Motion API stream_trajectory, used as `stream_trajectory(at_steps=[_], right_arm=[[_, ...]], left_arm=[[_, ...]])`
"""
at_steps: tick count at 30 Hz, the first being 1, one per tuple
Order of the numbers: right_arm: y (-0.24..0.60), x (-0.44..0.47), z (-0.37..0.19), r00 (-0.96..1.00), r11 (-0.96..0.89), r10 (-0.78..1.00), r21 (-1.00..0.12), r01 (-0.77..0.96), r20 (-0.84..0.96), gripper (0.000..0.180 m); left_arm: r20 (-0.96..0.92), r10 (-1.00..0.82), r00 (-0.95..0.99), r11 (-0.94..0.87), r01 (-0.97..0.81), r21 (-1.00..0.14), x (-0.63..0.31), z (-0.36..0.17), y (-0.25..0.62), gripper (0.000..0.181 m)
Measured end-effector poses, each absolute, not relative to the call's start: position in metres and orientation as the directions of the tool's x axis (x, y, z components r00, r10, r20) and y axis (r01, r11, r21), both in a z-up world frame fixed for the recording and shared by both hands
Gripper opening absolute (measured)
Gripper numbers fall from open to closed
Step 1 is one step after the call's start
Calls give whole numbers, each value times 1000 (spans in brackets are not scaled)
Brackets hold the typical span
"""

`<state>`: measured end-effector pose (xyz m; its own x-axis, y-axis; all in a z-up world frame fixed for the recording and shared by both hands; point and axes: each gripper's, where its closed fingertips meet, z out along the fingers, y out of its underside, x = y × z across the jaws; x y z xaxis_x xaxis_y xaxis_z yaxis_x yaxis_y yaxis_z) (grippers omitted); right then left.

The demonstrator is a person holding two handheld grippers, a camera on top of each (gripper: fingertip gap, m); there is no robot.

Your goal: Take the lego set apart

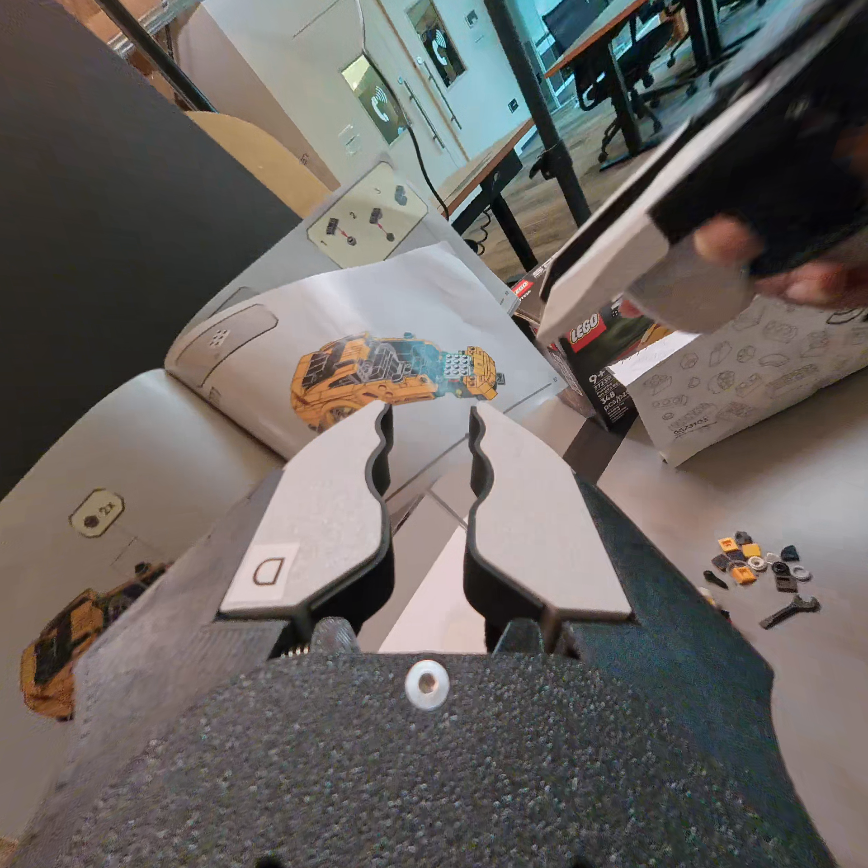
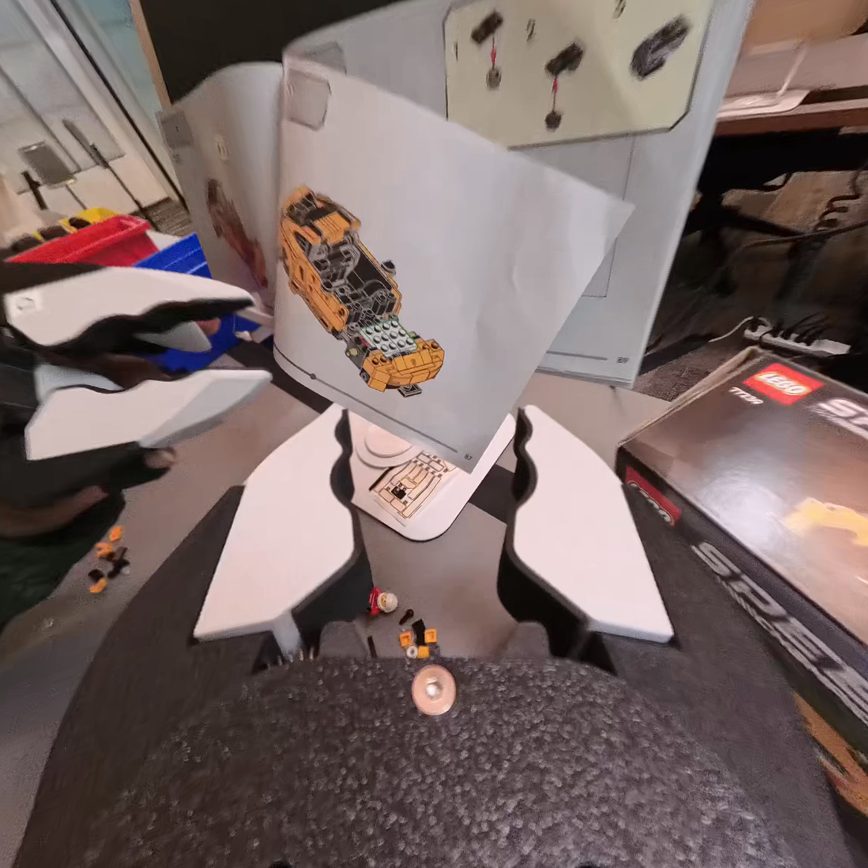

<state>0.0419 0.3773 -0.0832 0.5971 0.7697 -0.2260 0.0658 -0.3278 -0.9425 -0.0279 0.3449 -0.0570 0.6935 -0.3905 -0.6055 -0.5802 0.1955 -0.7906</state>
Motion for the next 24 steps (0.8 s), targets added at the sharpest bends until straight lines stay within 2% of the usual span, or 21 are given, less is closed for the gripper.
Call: stream_trajectory(at_steps=[3, 4, 5, 6, 7, 8, 10, 14, 19, 21, 24], right_arm=[[390, 32, -98, 561, -367, 790, -924, 107, -248, 76], [394, 29, -100, 542, -391, 793, -914, 107, -276, 75], [397, 26, -103, 517, -417, 798, -903, 104, -309, 67], [398, 23, -104, 479, -434, 810, -895, 102, -338, 46], [399, 23, -102, 443, -436, 823, -896, 89, -356, 17], [399, 24, -97, 420, -424, 833, -903, 66, -361, 0], [400, 33, -83, 425, -367, 846, -930, 28, -322, 0], [404, 51, -45, 513, -150, 851, -988, 28, -114, 0], [409, 57, -17, 573, 33, 813, -990, 136, 106, 0], [408, 56, -12, 577, 78, 802, -984, 160, 157, 0], [404, 54, -10, 576, 120, 791, -975, 186, 207, 0]], left_arm=[[-591, -394, 704, 197, -563, -802, -33, -55, 337, 31], [-593, -394, 702, 200, -564, -801, -34, -54, 334, 31], [-596, -395, 699, 202, -568, -798, -36, -55, 332, 32], [-601, -395, 695, 200, -573, -795, -37, -56, 330, 32], [-604, -397, 692, 194, -579, -792, -39, -57, 329, 32], [-603, -399, 690, 185, -584, -790, -41, -59, 329, 32], [-593, -412, 692, 169, -581, -796, -43, -60, 328, 33], [-582, -429, 691, 153, -579, -801, -43, -55, 335, 34], [-649, -378, 660, 214, -620, -755, -40, -3, 359, 40], [-676, -368, 638, 230, -642, -731, -39, 19, 372, 49], [-704, -432, 564, 266, -666, -697, -29, 37, 382, 57]])
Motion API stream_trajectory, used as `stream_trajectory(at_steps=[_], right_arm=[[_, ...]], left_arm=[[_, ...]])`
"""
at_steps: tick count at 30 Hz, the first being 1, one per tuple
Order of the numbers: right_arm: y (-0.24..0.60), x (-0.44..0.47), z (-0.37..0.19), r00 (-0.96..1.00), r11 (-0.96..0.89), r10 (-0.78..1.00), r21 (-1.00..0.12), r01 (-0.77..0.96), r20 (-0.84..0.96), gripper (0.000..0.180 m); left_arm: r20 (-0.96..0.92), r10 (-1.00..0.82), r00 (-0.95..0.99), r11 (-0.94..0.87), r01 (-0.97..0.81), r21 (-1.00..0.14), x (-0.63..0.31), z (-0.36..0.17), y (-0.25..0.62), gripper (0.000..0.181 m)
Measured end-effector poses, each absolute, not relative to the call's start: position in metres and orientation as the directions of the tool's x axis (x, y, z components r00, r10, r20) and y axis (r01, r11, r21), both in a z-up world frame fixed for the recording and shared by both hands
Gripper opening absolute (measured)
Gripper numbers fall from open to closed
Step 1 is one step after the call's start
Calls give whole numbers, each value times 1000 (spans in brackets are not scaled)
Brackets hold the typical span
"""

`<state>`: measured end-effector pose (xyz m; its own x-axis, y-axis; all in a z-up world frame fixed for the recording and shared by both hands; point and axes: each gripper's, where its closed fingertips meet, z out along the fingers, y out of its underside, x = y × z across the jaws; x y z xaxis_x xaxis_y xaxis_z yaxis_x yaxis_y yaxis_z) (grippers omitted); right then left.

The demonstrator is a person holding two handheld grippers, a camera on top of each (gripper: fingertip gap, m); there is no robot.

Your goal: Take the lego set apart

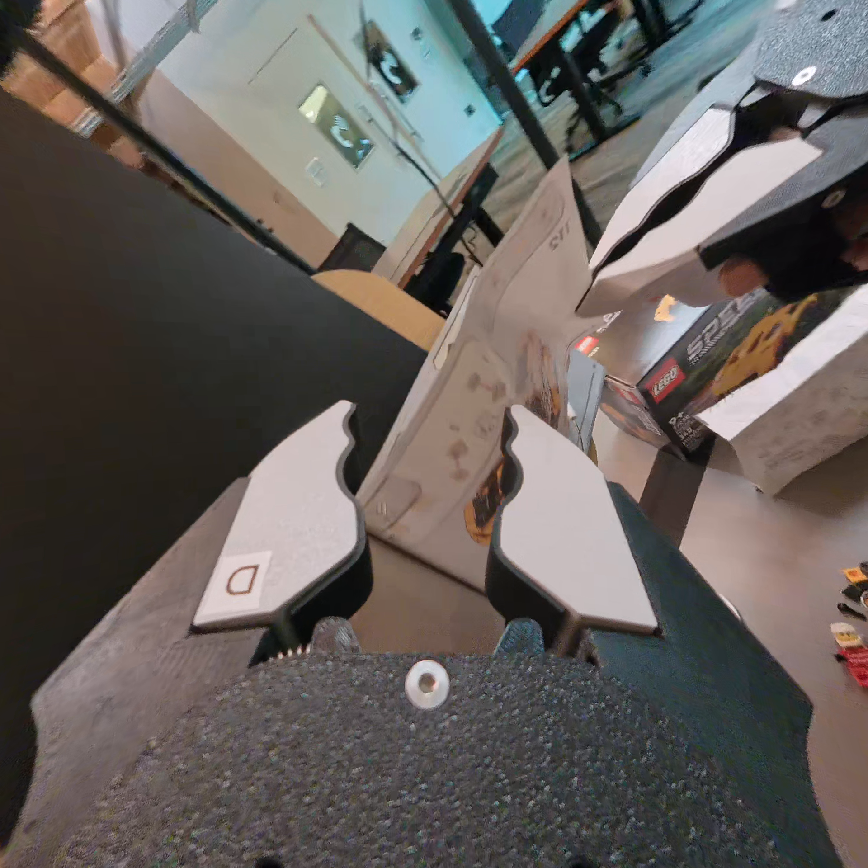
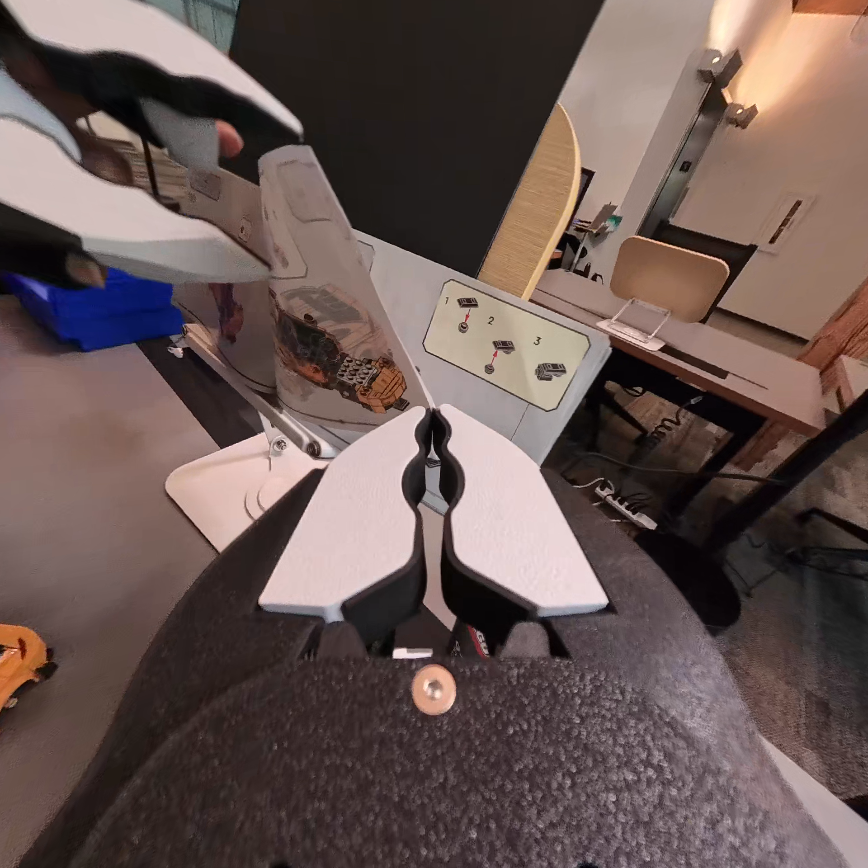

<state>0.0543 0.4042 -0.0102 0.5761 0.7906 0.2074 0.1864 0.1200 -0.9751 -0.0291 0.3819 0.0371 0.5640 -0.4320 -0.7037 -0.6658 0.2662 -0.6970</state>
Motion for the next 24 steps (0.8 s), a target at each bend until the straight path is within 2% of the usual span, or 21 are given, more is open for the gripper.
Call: stream_trajectory(at_steps=[3, 6, 9, 11, 15, 19, 20, 22, 24], right_arm=[[401, 52, -11, 574, 137, 786, -971, 197, 227, 0], [401, 51, -11, 570, 121, 795, -975, 186, 208, 0], [402, 54, -14, 606, 55, 784, -987, 149, 136, 3], [403, 62, -20, 652, -5, 756, -996, 91, 56, 20], [392, 52, -54, 623, -221, 751, -972, -73, -218, 26], [408, 18, -74, 653, -321, 691, -941, -108, -311, 34], [414, 10, -75, 655, -350, 672, -928, -130, -345, 34], [425, 6, -76, 689, -366, 624, -917, -161, -370, 13], [426, 8, -77, 689, -381, 594, -899, -214, -416, 11]], left_arm=[[-696, -539, 475, 224, -716, -661, -22, 25, 388, 50], [-700, -537, 471, 225, -719, -657, -25, 24, 392, 13], [-656, -549, 517, 208, -676, -707, -27, 27, 392, 2], [-666, -519, 536, 203, -679, -705, -33, 30, 395, 2], [-654, -504, 564, 204, -658, -725, -34, 32, 396, 1], [-648, -502, 573, 200, -652, -731, -30, 31, 397, 2], [-648, -504, 571, 200, -652, -731, -29, 30, 397, 2], [-647, -506, 571, 195, -655, -730, -26, 29, 398, 2], [-642, -518, 566, 194, -653, -732, -22, 28, 399, 2]])
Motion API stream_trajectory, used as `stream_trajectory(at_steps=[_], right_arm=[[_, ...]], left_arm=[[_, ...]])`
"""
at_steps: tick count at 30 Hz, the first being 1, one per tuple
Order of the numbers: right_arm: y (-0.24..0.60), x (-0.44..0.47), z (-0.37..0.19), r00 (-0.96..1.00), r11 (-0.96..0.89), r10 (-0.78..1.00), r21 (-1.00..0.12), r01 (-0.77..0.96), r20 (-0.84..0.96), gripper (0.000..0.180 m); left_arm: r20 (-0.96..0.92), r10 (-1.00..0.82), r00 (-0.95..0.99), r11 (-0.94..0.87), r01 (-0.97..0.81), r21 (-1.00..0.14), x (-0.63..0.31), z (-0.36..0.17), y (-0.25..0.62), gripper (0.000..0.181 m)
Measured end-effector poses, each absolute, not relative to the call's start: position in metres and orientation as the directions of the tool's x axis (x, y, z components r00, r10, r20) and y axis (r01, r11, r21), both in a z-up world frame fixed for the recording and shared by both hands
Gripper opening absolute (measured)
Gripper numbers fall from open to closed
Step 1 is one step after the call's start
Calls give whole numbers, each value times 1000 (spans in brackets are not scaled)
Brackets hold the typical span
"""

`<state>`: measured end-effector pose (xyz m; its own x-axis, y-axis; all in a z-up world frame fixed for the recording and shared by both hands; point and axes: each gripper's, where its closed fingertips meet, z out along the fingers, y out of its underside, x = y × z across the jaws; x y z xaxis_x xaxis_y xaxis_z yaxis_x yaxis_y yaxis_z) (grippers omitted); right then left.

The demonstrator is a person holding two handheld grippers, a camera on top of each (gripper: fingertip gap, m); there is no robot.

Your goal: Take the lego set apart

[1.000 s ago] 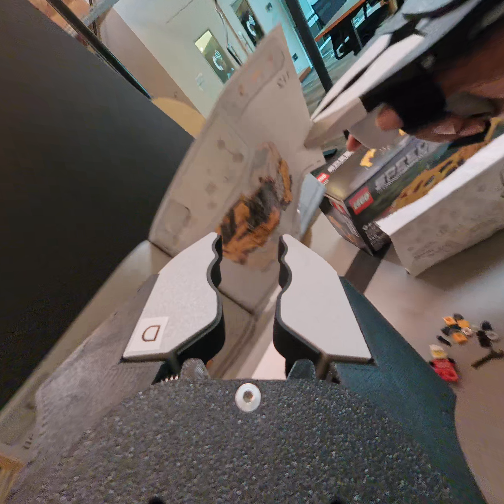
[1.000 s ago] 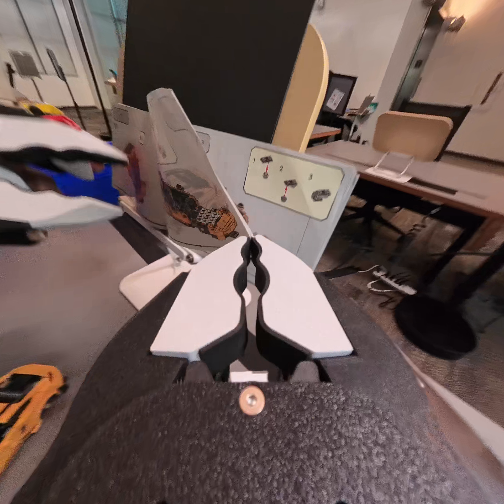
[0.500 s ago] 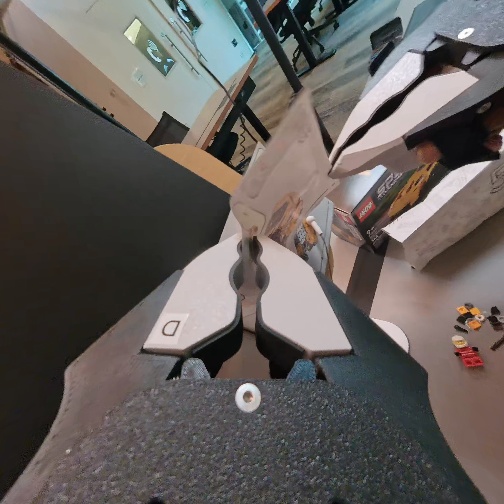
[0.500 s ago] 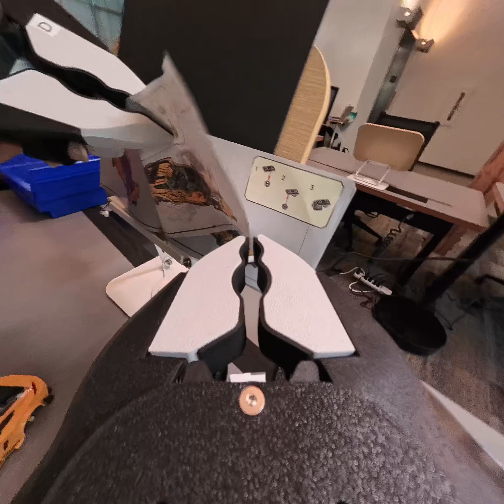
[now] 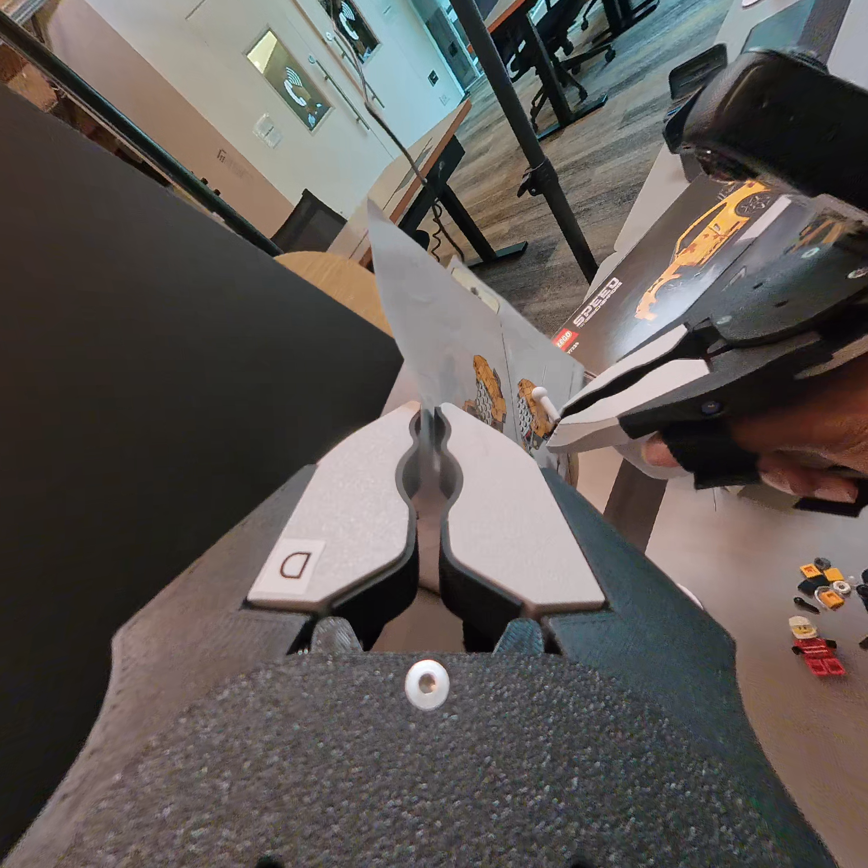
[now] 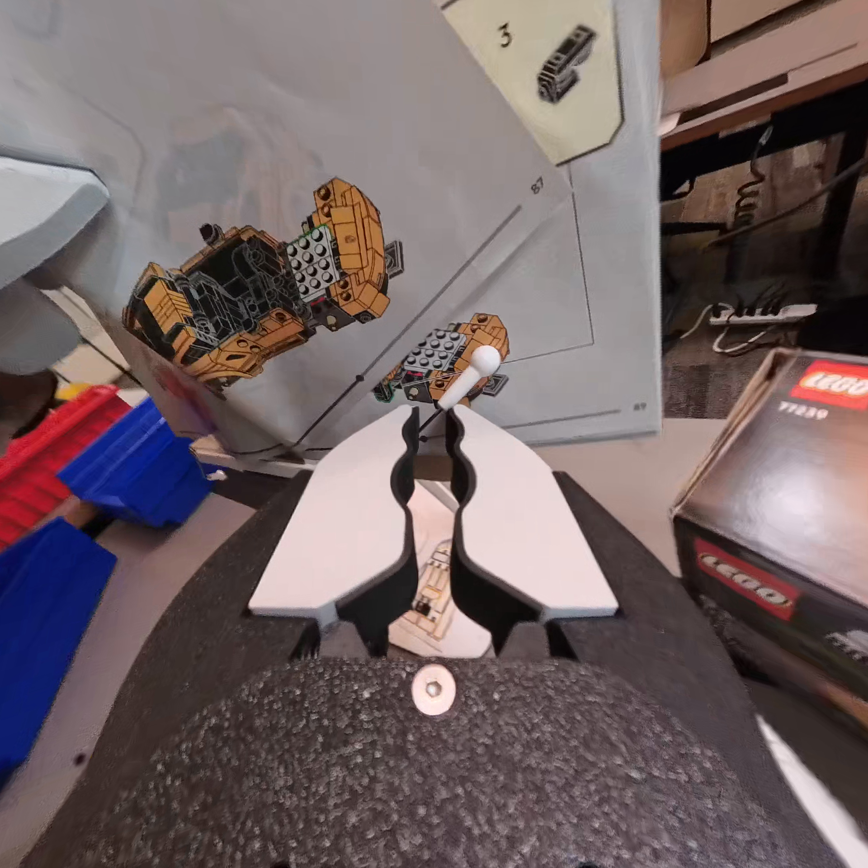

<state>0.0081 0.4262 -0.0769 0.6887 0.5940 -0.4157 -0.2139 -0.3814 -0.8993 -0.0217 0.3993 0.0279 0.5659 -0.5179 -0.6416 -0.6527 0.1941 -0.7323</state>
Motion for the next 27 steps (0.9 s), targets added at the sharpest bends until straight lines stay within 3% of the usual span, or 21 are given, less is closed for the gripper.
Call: stream_trajectory(at_steps=[8, 14, 27], right_arm=[[405, 16, -87, 654, -240, 545, -845, -478, -525, 5], [400, 6, -67, 747, -86, 575, -932, -351, -334, 4], [409, 5, -69, 754, -157, 573, -946, -283, -320, 6]], left_arm=[[-675, -529, 514, 175, -712, -680, -5, 11, 413, 3], [-700, -519, 491, 180, -737, -651, -3, 6, 416, 4], [-638, -464, 614, 252, -599, -760, -20, 33, 370, 23]])
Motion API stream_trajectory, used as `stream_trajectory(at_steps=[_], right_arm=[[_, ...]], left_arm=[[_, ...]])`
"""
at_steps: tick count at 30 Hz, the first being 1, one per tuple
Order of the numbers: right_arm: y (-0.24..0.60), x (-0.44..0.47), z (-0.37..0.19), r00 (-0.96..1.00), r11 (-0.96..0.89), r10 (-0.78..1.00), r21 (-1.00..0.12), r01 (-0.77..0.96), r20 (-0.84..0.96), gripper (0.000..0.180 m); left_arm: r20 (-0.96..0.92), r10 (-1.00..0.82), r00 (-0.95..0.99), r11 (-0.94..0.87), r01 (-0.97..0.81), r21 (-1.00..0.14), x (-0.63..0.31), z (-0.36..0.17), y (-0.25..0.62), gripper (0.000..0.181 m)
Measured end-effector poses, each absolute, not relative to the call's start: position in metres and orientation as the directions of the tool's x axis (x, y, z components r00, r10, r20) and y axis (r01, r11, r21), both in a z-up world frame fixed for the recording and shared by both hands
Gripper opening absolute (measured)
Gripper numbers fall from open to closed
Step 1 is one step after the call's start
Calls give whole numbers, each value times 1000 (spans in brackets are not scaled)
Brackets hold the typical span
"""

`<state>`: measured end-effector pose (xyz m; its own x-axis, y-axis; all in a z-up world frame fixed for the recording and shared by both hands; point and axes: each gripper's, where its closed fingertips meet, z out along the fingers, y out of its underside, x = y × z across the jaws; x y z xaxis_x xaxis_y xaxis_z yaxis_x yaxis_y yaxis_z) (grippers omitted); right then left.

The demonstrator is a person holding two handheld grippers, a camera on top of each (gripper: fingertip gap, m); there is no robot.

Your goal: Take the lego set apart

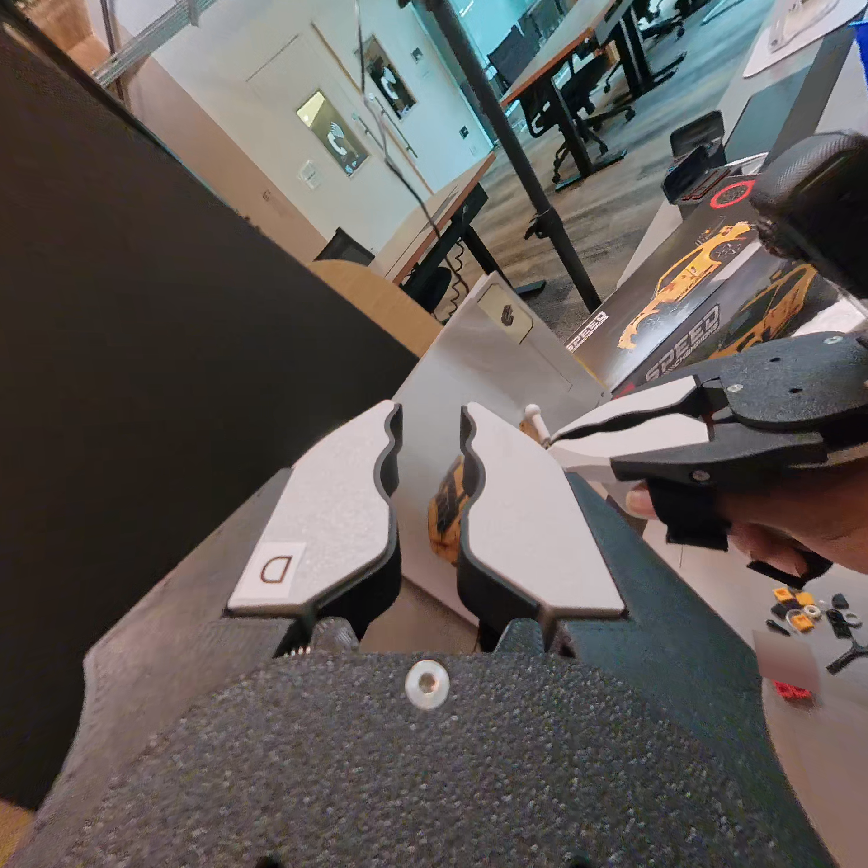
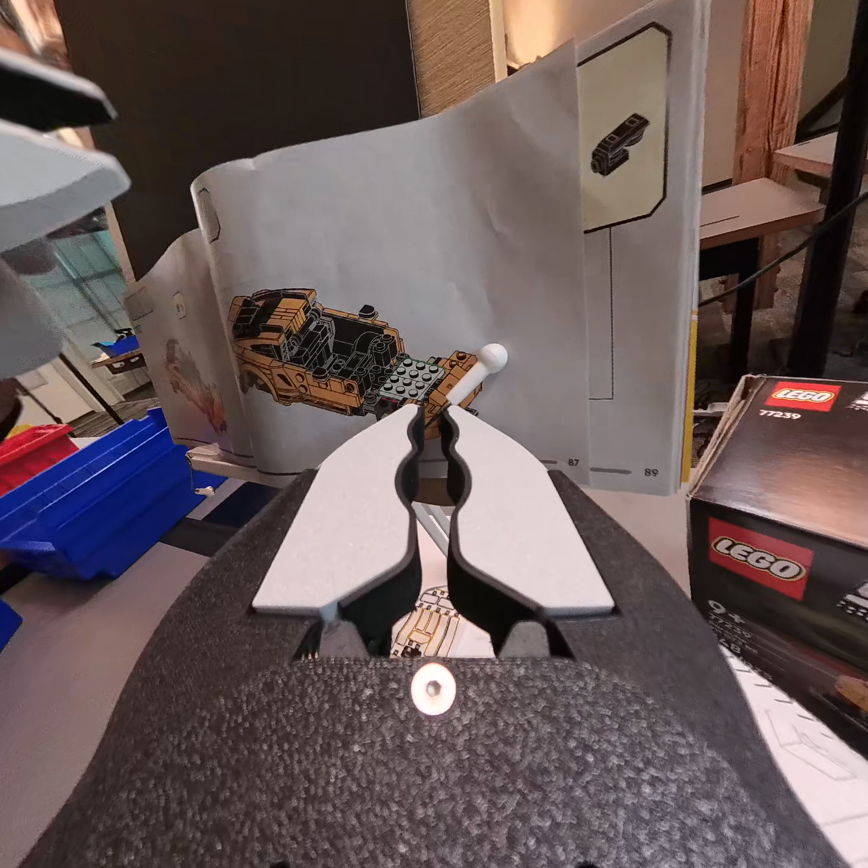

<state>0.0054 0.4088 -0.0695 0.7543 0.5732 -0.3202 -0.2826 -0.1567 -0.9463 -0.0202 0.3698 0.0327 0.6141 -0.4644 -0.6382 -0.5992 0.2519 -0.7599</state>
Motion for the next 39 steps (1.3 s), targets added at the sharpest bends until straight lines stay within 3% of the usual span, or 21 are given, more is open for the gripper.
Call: stream_trajectory(at_steps=[8, 13, 20, 27, 33, 36, 39], right_arm=[[405, 6, -71, 743, -191, 573, -938, -289, -346, 7], [396, 24, -61, 786, -125, 541, -953, -275, -298, 23], [372, 5, -30, 842, 122, 535, -993, 2, 67, 33], [383, -32, -62, 821, 186, 473, -947, 262, 320, 34], [399, -20, -76, 844, 145, 440, -952, 271, 308, 29], [389, -15, -64, 857, 143, 467, -975, 171, 219, 29], [378, 0, -49, 875, 146, 460, -985, 94, 151, 22]], left_arm=[[-558, -455, 694, 130, -569, -812, -61, -4, 363, 21], [-521, -473, 711, 69, -560, -826, -74, -34, 363, 21], [-377, -481, 791, 8, -426, -904, -86, -59, 346, 19], [-335, -487, 807, -17, -392, -920, -91, -79, 319, 19], [-319, -495, 808, -8, -372, -928, -98, -77, 297, 18], [-288, -491, 823, -9, -335, -942, -101, -75, 290, 17], [-227, -466, 855, -9, -260, -965, -106, -70, 280, 4]])
